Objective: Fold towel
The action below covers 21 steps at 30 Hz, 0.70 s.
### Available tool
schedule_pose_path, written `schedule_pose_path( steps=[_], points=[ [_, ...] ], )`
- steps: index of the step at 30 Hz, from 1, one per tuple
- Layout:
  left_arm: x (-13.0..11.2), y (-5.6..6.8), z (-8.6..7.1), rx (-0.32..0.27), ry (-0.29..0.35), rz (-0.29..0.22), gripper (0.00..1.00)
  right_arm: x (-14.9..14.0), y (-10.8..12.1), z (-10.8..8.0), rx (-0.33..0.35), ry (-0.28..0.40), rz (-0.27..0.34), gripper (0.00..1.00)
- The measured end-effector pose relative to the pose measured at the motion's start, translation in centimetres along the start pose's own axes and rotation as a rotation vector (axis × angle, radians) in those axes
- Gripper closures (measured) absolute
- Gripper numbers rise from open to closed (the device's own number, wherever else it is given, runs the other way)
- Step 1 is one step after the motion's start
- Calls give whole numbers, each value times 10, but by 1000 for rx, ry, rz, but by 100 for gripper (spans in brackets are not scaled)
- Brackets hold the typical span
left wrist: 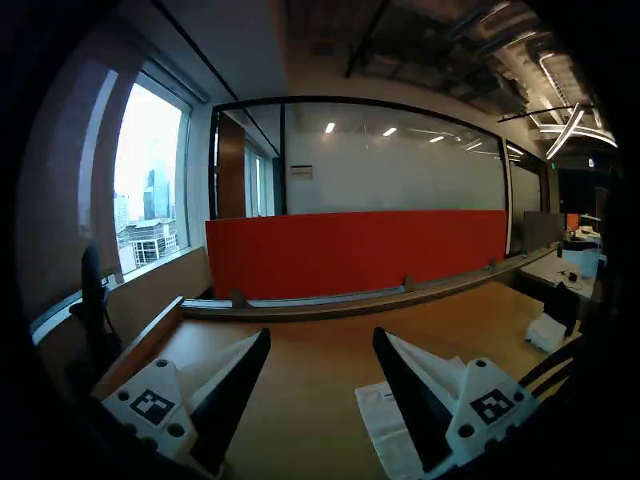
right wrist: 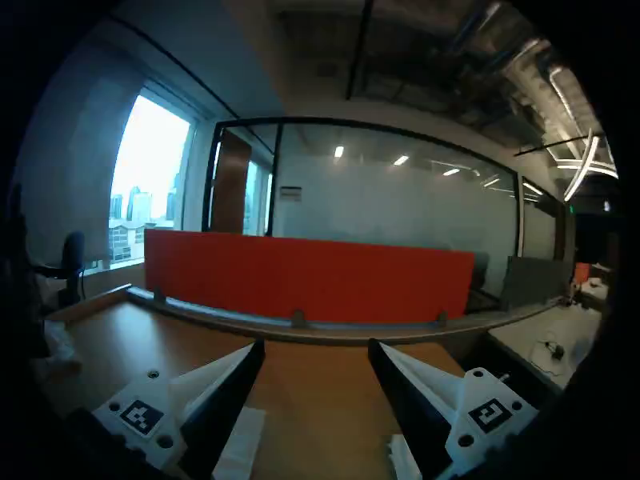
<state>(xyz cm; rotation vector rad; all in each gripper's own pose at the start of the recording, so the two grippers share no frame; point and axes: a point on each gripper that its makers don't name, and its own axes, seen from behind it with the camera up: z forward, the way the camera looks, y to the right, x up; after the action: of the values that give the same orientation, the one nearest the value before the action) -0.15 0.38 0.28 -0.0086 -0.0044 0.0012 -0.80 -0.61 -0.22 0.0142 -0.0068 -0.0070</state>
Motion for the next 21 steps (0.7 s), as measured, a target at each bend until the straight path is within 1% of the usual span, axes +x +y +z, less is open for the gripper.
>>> schedule_pose_path(
  steps=[2, 5, 8, 11, 14, 17, 21],
  points=[
    [-4, 9, 7, -20, -10, 3, 5, -19, -15, -5, 34, -16, -17, 0],
    [-8, 20, 10, -66, -32, 9, 5, -34, -35, -5, 106, -42, -34, 0],
    [-13, 28, 11, -103, -53, 20, 5, -43, -49, -5, 163, -59, -37, 0],
    [-21, 34, 11, -132, -76, 26, 5, -53, -59, -3, 202, -82, -50, 0],
    [-28, 41, 10, -166, -101, 36, 5, -63, -69, -3, 248, -110, -77, 0],
    [-38, 51, 9, -207, -128, 57, 5, -74, -81, -5, 306, -144, -103, 0],
    [-50, 64, 8, -256, -161, 87, 5, -87, -93, -7, 366, -186, -122, 0]
  ],
)
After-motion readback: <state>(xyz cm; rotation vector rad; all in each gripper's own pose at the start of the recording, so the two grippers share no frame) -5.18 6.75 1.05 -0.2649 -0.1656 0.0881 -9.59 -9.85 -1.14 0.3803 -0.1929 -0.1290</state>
